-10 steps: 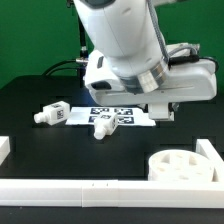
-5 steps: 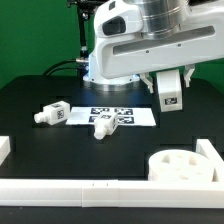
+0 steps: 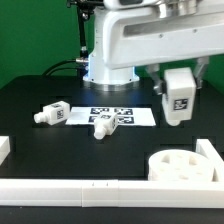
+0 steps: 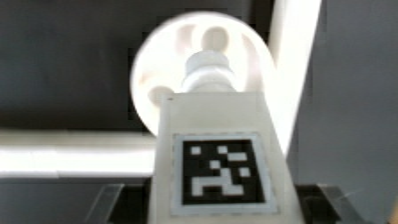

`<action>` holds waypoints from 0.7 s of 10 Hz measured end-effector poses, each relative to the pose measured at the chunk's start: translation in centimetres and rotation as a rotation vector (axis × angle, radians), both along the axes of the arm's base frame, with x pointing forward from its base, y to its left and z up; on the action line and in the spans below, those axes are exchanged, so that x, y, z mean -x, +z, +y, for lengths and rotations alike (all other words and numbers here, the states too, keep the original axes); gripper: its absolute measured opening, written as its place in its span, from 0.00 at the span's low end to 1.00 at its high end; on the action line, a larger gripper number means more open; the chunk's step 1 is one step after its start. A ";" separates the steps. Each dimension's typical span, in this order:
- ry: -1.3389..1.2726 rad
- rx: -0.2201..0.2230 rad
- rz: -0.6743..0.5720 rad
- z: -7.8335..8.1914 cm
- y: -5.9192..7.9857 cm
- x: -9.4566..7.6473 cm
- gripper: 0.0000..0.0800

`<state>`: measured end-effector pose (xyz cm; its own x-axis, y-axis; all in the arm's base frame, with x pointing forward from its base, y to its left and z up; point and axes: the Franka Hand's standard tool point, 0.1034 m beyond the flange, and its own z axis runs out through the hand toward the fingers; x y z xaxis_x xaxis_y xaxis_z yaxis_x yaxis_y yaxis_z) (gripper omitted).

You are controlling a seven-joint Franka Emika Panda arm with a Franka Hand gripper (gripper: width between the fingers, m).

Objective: Assemble stool

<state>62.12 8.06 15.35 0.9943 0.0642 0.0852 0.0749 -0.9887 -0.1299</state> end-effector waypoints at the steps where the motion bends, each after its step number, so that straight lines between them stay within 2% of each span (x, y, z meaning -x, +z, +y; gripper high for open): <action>1: -0.094 -0.039 -0.062 -0.1 0.4 0.0 0.42; 4: -0.109 -0.020 -0.291 -0.3 -0.1 -0.5 0.42; 6: -0.081 -0.006 -0.451 1.7 -1.2 -0.7 0.42; 7: -0.066 0.006 -0.450 2.0 -1.4 -0.5 0.42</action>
Offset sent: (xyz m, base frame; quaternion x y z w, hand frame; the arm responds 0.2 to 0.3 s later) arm 0.0000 0.0000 0.0000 0.0000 0.1938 0.0000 0.9810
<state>62.60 10.09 13.90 0.8605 0.0037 0.5094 0.0597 -0.9938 -0.0935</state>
